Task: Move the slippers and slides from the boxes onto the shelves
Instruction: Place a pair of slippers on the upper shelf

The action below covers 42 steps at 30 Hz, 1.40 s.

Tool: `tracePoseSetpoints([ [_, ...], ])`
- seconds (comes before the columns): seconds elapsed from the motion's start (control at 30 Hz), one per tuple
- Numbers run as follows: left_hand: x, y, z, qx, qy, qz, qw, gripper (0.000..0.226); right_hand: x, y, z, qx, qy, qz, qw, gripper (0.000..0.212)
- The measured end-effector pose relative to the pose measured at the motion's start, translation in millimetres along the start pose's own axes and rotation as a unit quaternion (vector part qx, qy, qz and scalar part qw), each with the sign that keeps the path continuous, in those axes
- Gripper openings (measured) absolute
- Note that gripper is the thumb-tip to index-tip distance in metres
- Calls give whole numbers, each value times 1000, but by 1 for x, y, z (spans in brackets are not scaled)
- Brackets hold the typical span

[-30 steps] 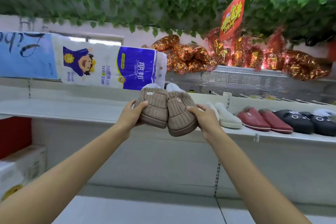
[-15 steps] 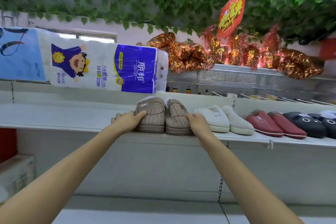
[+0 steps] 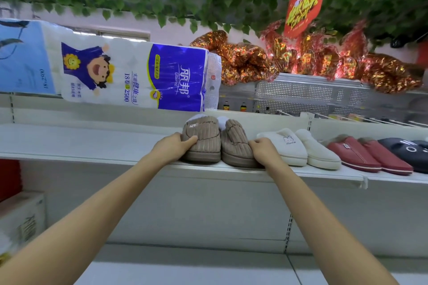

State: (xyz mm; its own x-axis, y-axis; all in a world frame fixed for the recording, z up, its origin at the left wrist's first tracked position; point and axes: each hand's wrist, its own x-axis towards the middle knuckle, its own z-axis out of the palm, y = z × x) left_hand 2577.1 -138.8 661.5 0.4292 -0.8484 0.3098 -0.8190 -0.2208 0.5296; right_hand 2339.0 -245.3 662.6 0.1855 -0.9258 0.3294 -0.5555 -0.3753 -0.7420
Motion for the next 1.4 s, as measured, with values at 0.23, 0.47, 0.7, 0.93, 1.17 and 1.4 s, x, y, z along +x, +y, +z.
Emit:
tracePoseSetpoints([
  [0.23,-4,-4,-3,-15,-3,1,1000,61,-8,-5,0,-10,11,-3,1000,32],
  [0.47,-9,-4,-15,-8,-21,-8,1000,65,-18,-5,-2,-10,34,5,999,36],
  [0.7,-49,6,-28,-69,136,114,982,50,-49,-10,-11,26,114,-116,986,34],
  [0.93,-117,22,-17,-244,90,362,895,30,-133,-13,-32,28,84,-325,942,34],
  [1.17,-169,17,34,-307,5,392,867,34,-216,32,-43,-10,36,-300,953,41],
  [1.4,-219,6,112,-339,-84,366,863,34,-288,106,-43,-16,-4,-173,985,42],
])
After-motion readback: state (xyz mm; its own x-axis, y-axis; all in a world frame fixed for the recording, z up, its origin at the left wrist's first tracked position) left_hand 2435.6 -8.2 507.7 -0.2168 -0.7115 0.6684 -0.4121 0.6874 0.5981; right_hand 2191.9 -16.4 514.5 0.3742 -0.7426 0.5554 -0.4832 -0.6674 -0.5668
